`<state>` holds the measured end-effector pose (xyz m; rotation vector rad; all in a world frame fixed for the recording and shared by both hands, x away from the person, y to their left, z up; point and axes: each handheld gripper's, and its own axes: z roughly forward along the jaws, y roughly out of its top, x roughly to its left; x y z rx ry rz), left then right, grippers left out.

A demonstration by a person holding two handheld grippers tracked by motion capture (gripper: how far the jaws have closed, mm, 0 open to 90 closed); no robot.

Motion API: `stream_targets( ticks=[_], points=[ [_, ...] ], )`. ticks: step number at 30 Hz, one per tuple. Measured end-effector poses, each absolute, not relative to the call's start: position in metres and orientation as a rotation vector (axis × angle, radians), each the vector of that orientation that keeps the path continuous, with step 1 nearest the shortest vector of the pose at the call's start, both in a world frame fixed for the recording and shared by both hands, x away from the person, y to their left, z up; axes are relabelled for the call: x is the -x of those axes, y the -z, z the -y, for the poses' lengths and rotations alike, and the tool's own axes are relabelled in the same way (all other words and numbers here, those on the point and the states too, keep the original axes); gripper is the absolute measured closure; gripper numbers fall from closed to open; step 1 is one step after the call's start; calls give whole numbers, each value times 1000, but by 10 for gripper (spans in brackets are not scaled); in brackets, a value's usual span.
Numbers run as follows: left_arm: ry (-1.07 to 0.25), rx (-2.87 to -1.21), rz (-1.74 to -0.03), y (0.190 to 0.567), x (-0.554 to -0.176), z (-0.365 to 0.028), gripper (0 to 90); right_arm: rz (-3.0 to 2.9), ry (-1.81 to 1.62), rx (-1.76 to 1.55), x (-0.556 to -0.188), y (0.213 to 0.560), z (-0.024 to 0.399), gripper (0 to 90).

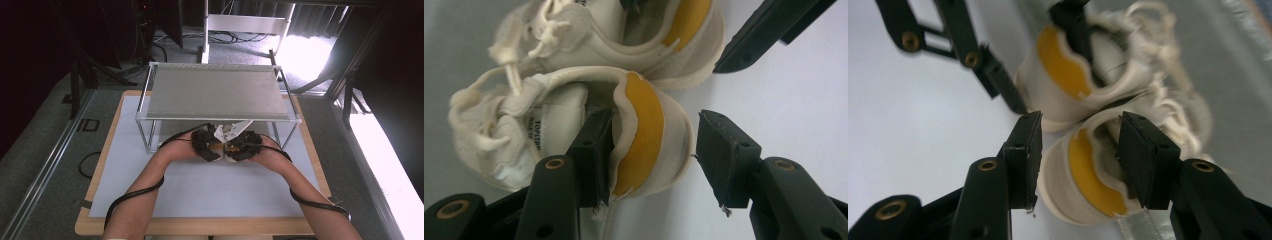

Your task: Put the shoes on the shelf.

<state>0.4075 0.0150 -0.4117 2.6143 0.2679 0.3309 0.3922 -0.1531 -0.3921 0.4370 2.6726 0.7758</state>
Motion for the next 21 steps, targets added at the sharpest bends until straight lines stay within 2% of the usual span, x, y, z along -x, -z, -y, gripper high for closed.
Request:
stream_targets(
  ticks=[8,9,13,20,21],
  points=[
    [-379,-2564,-381,397,-395,-26,489,-2591,-875,-541,-381,377,173,566],
    [-388,-2556,-388,395,-392,-27,488,-2588,-877,-548,-379,377,175,600],
    [-394,-2554,-379,388,-381,-30,490,-2602,-870,-538,-371,383,181,605],
    [-373,-2567,-339,392,-361,-23,519,-2613,-873,-585,-362,400,190,675],
    [-370,-2561,-343,394,-359,-22,549,-2604,-868,-587,-361,403,191,709]
  ],
)
